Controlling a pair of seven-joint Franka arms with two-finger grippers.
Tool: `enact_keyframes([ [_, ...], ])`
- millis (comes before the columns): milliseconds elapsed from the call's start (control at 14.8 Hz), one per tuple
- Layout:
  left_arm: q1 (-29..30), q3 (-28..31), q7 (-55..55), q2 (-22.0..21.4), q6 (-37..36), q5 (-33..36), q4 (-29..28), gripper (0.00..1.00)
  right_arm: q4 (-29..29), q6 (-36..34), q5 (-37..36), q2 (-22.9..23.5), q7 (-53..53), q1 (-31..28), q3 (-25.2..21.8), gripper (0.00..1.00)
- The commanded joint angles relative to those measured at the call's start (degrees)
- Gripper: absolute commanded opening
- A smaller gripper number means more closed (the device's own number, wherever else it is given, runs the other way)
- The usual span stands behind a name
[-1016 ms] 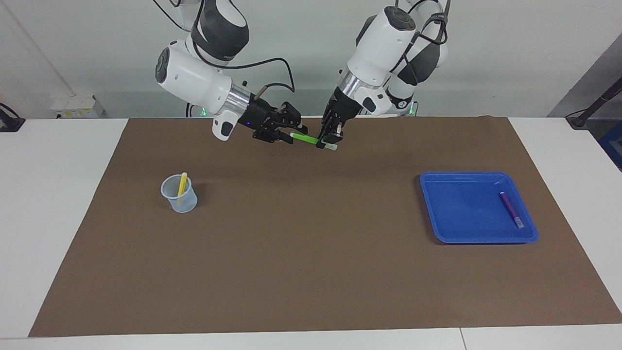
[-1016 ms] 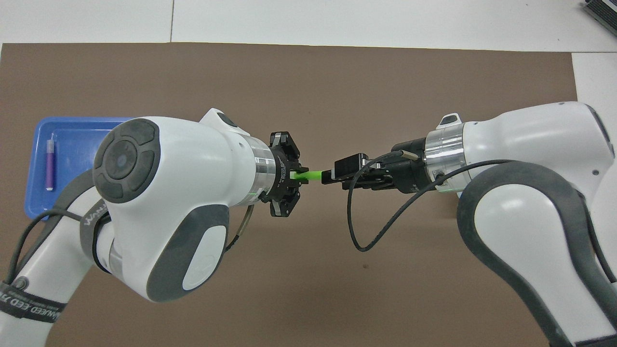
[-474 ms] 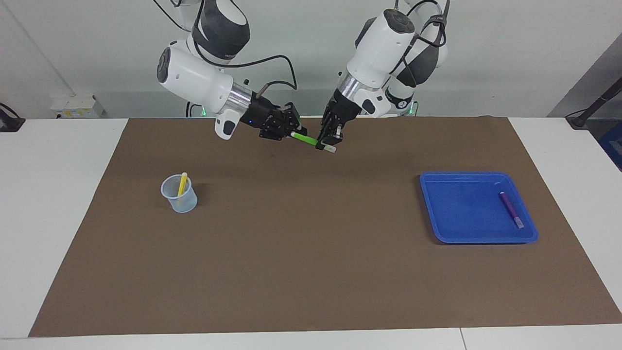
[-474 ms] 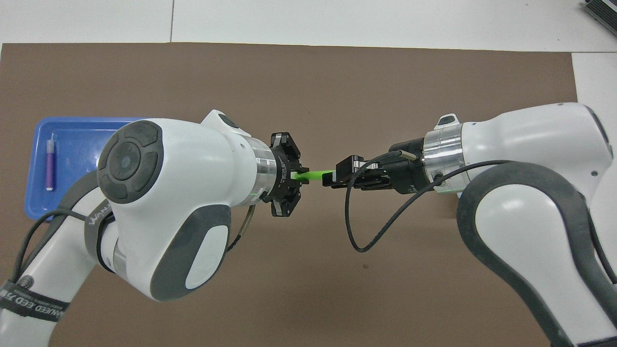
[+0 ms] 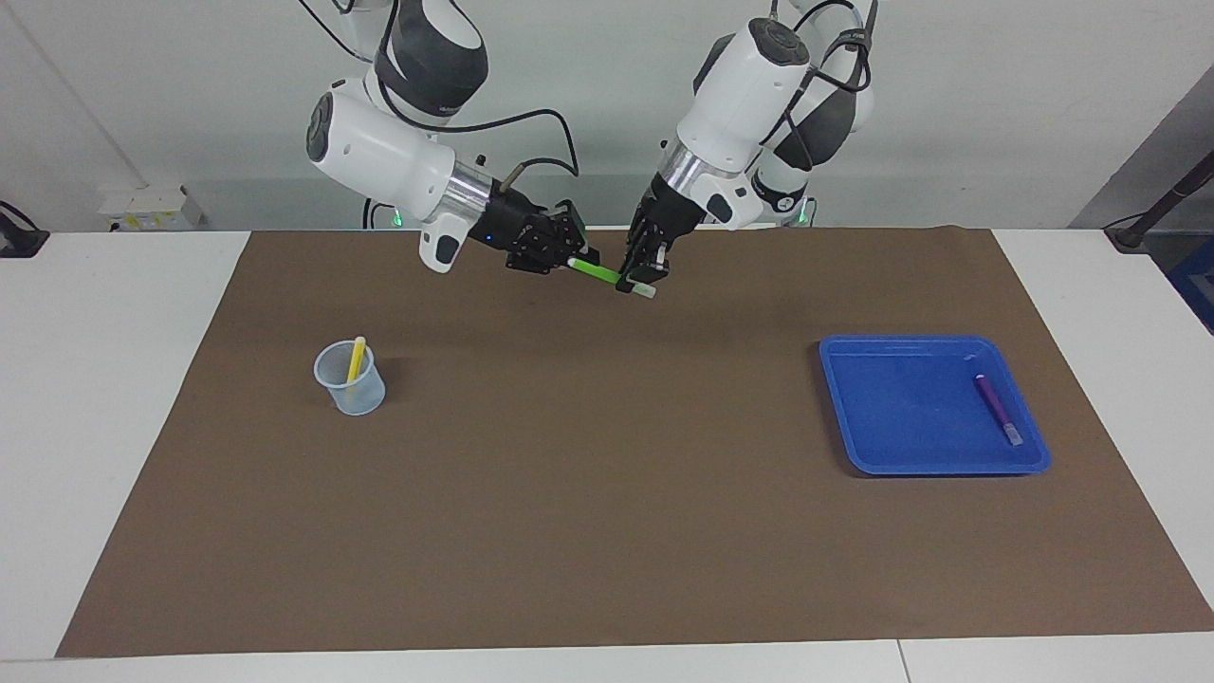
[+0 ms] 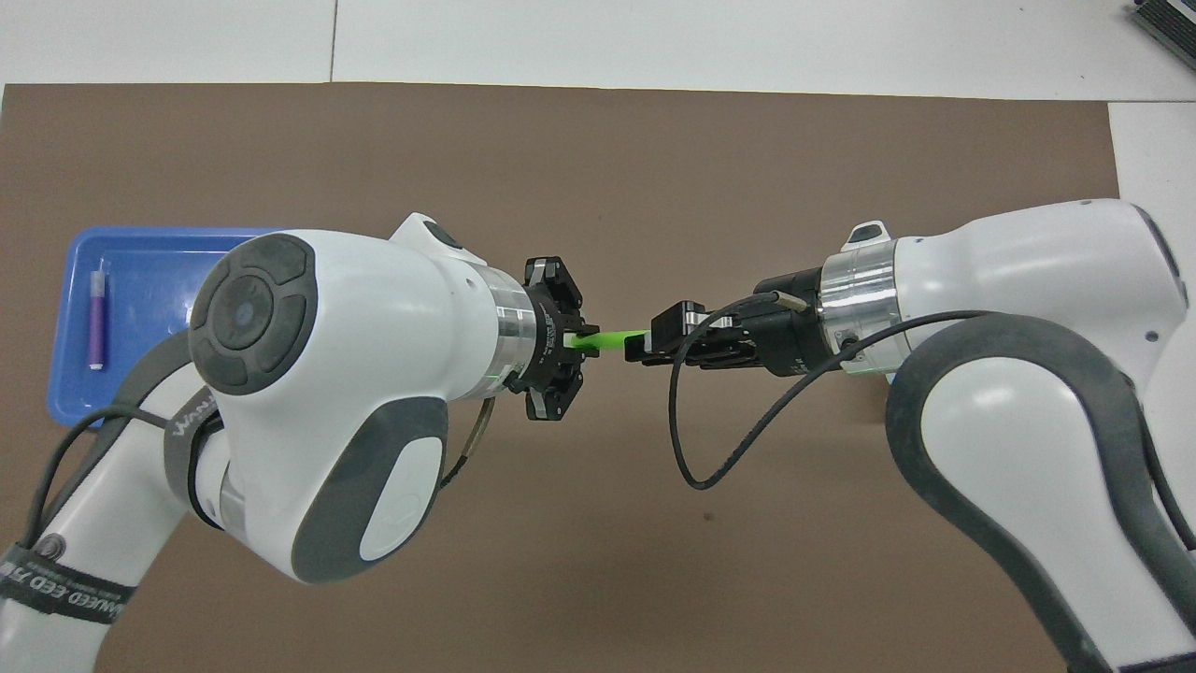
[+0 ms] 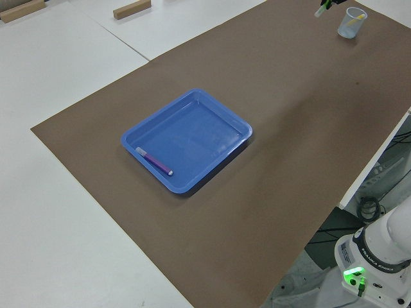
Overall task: Transfer and insert pens with both arms
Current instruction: 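Close the right gripper on the green pen and open the left gripper, then carry the green pen to the cup while the left gripper returns to tray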
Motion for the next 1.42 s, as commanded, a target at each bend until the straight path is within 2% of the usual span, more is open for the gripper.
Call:
enact_keyframes([
  [0, -0.7, 0.6, -0.3, -1.4, 0.4, -0.6, -1.5, 0.0, -0.3, 0.1, -0.1, -0.1, 1.3, -0.1, -0.1, 0.0],
  [677, -0.6, 0.6, 0.7, -1.8, 0.3, -0.6, -1.5, 0.0, -0.1, 0.0, -1.5, -0.1, 1.2, -0.4, -0.1, 0.0],
  [745, -0.6, 0.6, 0.8, -1.8, 0.3, -0.6, -1.5, 0.16, -0.1, -0.1, -1.5, -0.1, 1.2, -0.4, -0.1, 0.0],
  [813, -0.6, 0.6, 0.8, -1.8, 0.3, -0.6, -1.5, 0.41, -0.1, 0.0, -1.5, -0.1, 1.2, -0.4, -0.1, 0.0],
  [881, -0.6, 0.6, 0.7, -1.8, 0.3, -0.6, -1.5, 0.92, -0.1, -0.1, -1.5, -0.1, 1.2, -0.4, -0.1, 0.0],
  [948, -0.6, 0.6, 0.2, -1.8, 0.3, -0.6, -1.4, 1.0, -0.1, -0.1, -1.5, -0.1, 1.2, -0.4, -0.1, 0.0],
  [1219, -0.2, 0.7, 0.3, -1.9, -0.4, -0.5, -1.4, 1.0, -0.1, -0.5, -1.5, -0.1, 1.2, -0.6, -0.1, 0.0],
  [1355, 0.2, 1.3, 0.5, -2.1, -1.6, 0.1, -1.5, 1.0, -0.1, -0.5, -4.0, -0.1, 1.3, -0.6, -0.1, 0.0],
])
